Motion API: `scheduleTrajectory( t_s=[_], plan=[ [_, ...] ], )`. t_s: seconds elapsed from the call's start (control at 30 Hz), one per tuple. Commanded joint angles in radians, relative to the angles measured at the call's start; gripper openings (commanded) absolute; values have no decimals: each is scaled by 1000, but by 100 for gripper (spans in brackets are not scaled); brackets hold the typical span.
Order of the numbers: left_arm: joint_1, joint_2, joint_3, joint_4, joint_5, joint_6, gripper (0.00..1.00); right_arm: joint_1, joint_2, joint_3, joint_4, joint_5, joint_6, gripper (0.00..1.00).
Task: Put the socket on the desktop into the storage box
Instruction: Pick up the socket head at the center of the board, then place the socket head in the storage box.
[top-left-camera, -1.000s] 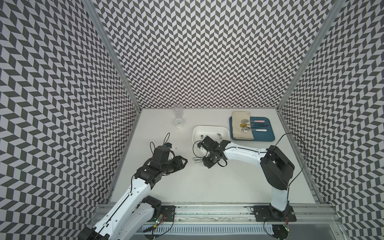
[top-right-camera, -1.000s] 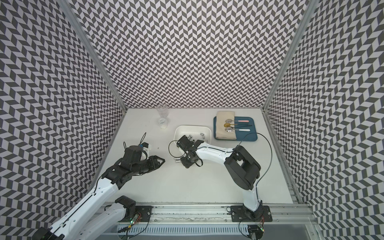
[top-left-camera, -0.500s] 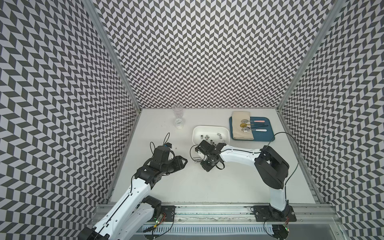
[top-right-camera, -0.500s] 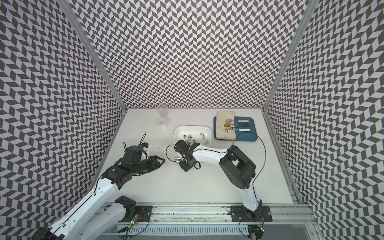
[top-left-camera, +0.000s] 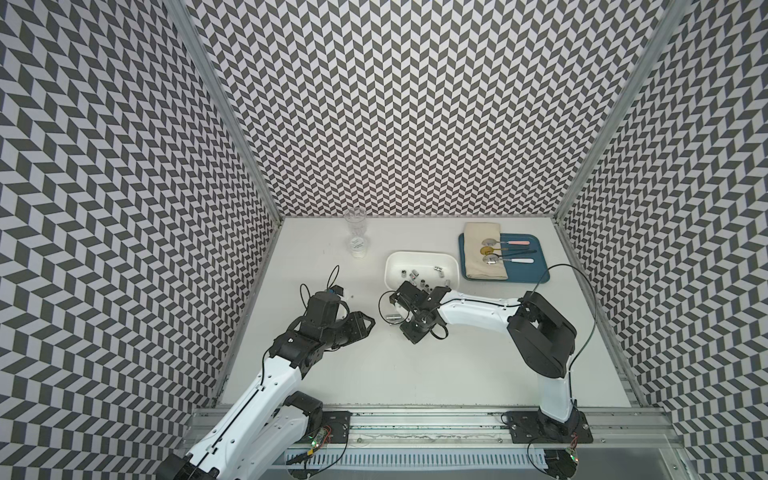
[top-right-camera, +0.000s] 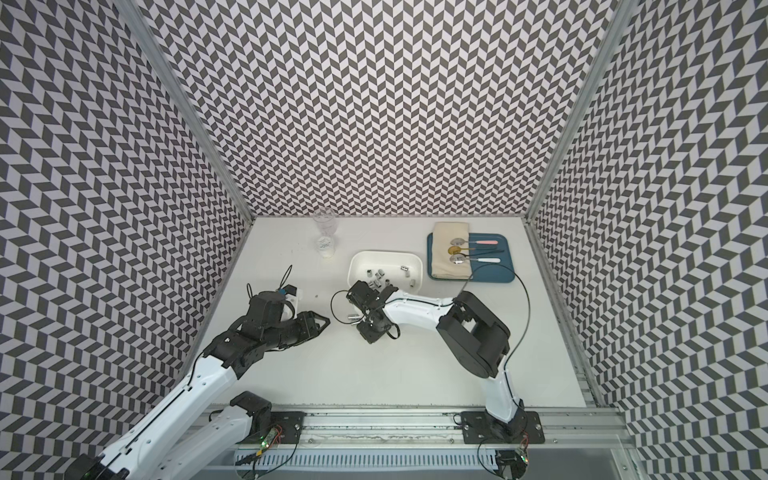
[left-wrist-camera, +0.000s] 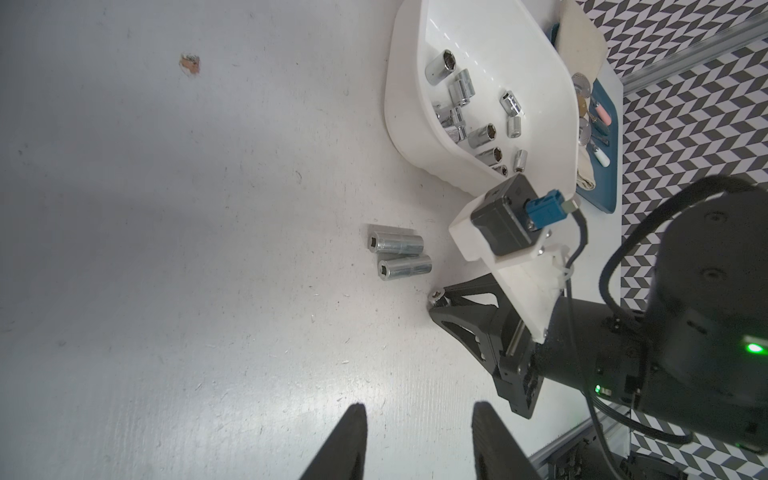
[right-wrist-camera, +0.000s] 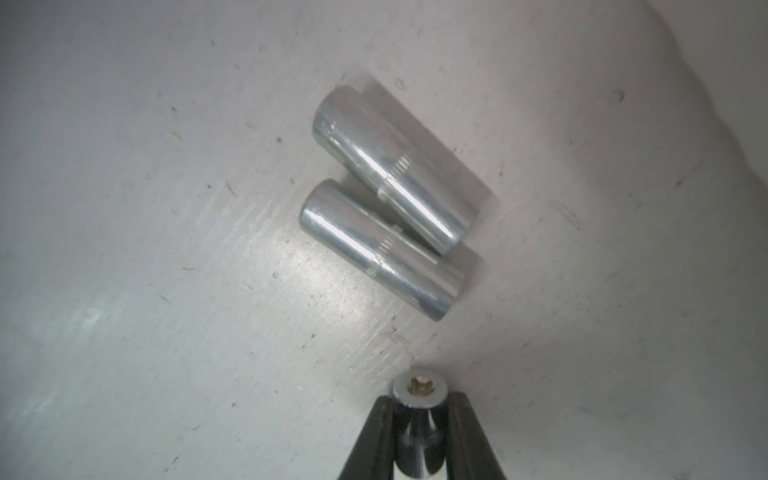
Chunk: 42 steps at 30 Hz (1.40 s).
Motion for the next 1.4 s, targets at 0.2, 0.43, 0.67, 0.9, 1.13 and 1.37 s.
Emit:
scheduleTrajectory(
  t_s=[0.2,0.43,0.67,0.9,1.13,1.37],
  plan=[
    [4,-11,-6,-12,1,0,45,-12,-90,65,-4,-3,33,22],
    [4,1,2,4,2,-1,45,-88,-120,145,-24,-22,54,22],
    [5,30,26,20,1,5,45,-188,-98,248,-50,-43,83,22],
    [4,60,35,40,1,6,45,-279,-32,350,-63,-54,106,22],
    [4,73,32,48,-2,9,45,-334,55,441,-76,-56,119,22],
    [4,90,34,55,-2,10,45,-374,142,498,-78,-54,128,22]
  ],
)
